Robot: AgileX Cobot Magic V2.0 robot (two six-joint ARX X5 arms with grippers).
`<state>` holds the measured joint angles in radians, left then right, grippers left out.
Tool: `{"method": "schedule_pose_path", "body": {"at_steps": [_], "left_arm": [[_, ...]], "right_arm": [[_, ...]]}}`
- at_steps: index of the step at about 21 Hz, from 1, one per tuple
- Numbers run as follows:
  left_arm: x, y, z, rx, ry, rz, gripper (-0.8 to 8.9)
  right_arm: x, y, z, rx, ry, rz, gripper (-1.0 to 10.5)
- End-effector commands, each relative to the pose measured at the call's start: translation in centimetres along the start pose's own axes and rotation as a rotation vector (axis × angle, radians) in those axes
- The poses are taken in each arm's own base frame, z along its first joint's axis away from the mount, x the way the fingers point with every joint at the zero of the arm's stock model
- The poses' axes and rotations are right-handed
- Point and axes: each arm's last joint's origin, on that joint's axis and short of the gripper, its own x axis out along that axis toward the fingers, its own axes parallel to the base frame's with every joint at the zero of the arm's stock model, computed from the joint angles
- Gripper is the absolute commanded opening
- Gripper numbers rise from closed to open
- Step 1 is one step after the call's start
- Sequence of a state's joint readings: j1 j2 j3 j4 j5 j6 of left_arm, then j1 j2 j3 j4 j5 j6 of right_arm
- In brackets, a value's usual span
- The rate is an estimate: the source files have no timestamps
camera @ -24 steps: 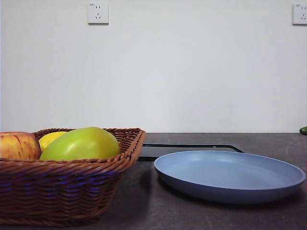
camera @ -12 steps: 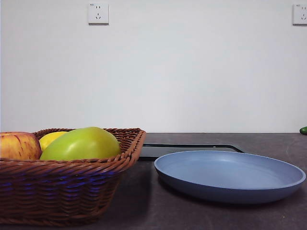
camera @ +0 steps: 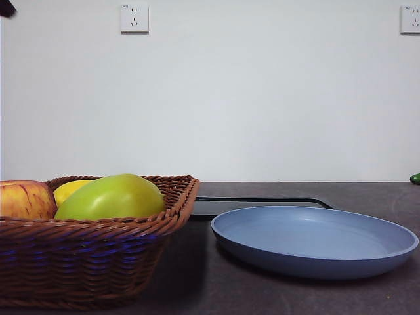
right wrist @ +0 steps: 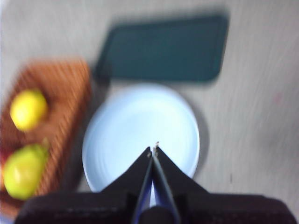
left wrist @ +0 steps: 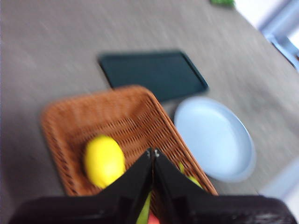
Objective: Take the lemon from the basket,put the lemon in the plate,hand out the plate
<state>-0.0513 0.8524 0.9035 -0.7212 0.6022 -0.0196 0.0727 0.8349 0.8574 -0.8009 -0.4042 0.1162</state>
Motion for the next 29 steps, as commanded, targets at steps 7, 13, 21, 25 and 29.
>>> {"method": "schedule_pose_path", "body": {"at_steps": [7,13,21,25,29], "left_arm": [[2.5,-0.1,0.6,0.04,0.098,-0.087,1.07],[2.7,0.0,0.8,-0.012,0.084,0.023,4.05],[2.7,0.1,0.7,-0.022,0.091,0.036,4.03],[2.7,0.0,0.7,-0.022,0.092,0.035,4.03],[2.7,0.0,0.7,-0.022,0.092,0.036,4.03]], "right_arm": [[5.2,-2.1,0.0,0.096,0.325,-0.015,1.7],[9.1,-3.8,0.5,0.103,0.384,-0.023,3.0],[15.9,-5.7,-0.5,0.141,0.504,-0.019,3.0],[17.7,-6.4,-1.1,0.172,0.529,-0.022,2.2],[17.8,-6.5,-1.2,0.182,0.536,-0.023,0.8]]}}
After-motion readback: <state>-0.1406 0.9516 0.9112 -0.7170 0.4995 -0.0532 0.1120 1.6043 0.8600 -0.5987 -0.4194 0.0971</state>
